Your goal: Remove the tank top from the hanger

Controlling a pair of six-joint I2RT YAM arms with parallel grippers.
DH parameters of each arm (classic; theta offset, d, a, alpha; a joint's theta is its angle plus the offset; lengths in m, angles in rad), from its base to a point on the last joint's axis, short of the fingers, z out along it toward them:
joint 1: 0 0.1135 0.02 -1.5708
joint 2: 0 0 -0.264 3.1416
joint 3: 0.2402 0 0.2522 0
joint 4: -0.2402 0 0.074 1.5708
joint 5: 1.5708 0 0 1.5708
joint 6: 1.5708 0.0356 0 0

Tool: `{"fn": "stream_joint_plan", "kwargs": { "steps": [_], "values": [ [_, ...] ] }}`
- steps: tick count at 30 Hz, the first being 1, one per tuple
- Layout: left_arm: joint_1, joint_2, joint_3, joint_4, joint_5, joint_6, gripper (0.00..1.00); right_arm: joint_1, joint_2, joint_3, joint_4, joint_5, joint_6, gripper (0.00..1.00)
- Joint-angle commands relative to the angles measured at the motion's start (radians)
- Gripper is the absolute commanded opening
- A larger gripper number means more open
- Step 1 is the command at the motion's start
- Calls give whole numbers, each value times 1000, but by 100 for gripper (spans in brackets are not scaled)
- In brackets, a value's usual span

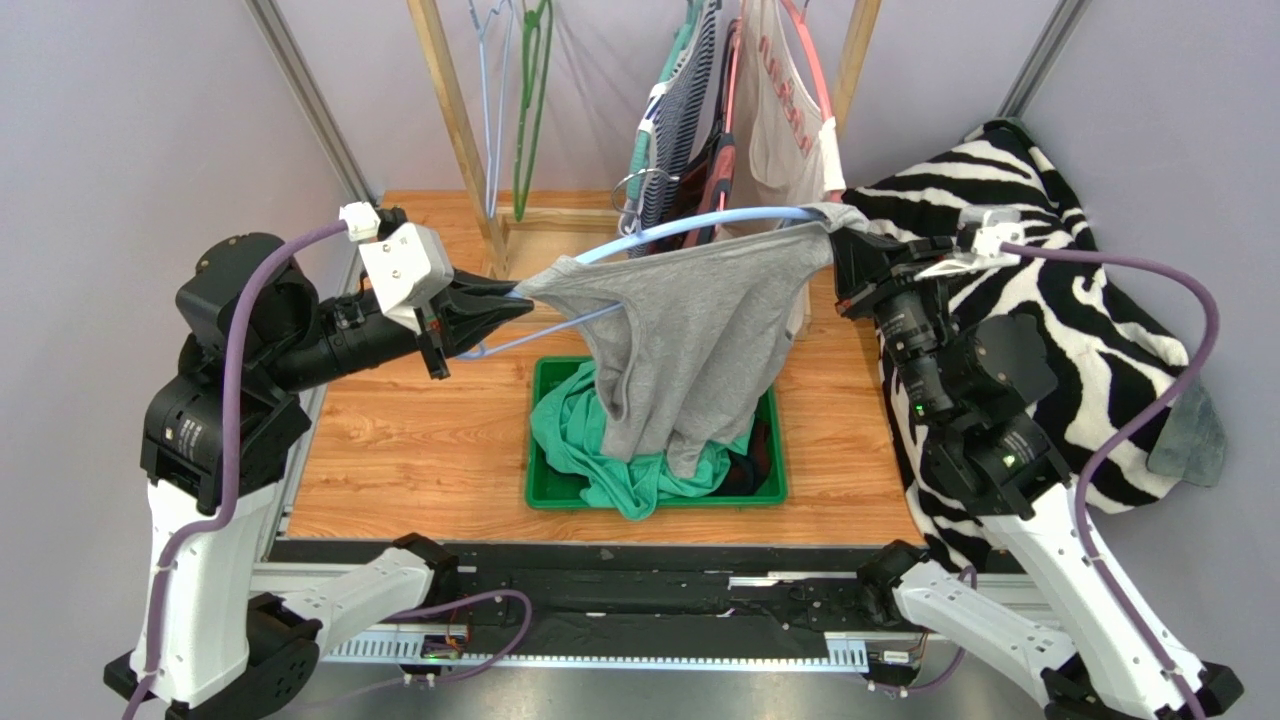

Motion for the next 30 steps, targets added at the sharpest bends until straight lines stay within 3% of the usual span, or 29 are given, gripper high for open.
{"fn": "stream_joint_plan", "kwargs": {
  "steps": [1,8,23,30],
  "values": [
    [19,-13,81,70,33,-31,0,-141,18,-51,-75,-35,85,0],
    [30,-1,156,71,53,-47,0,-203,24,-137,-89,-159,123,0],
    [40,13,262,53,64,-51,0,-301,-71,-295,-176,-186,172,0],
    [53,19,311,45,106,-82,0,-405,-54,-312,-167,-213,223,0]
  ]
}}
